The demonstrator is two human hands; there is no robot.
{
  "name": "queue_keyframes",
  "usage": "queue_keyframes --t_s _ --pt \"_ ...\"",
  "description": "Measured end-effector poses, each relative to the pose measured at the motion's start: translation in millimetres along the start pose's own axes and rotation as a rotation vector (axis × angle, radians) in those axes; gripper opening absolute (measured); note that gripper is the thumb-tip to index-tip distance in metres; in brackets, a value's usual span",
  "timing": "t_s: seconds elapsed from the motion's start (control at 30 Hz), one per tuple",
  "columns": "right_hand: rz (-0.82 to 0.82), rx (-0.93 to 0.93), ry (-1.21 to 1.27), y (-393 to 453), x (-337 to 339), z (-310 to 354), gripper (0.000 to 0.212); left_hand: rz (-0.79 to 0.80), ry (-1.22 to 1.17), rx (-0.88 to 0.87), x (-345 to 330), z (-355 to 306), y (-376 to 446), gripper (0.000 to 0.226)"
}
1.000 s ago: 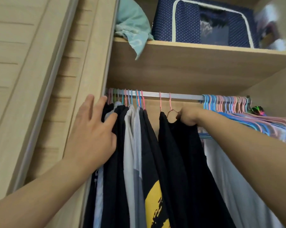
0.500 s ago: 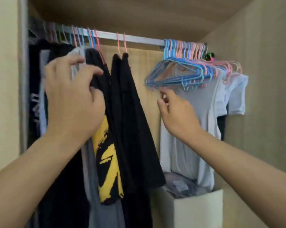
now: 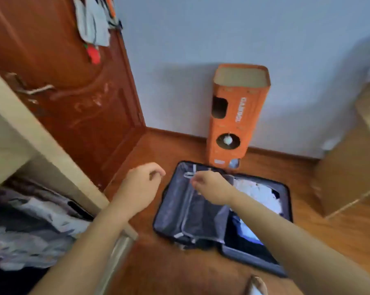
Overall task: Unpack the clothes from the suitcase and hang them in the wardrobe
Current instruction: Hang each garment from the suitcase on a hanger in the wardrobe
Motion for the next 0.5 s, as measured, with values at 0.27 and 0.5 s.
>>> queue_keyframes --t_s 0.27,0.5 --pt "0.081 -0.915 0.282 -272 -12 -411 0.024 0.666 0.188 0.252 -359 -39 -24 0.027" --pt "0.02 -1.228 0.427 -365 -84 -567 0.017 0.823 0.297 0.393 -545 -3 -6 0.027"
Point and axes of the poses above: each hand's wrist, its own y-axis towards the middle knuckle, its own x-axis out of the back of the hand, z = x × y, the point moved 7 cm from there along y, towards the middle knuckle, and after that the axes turned 11 degrees about x, right-handed, at the moved point
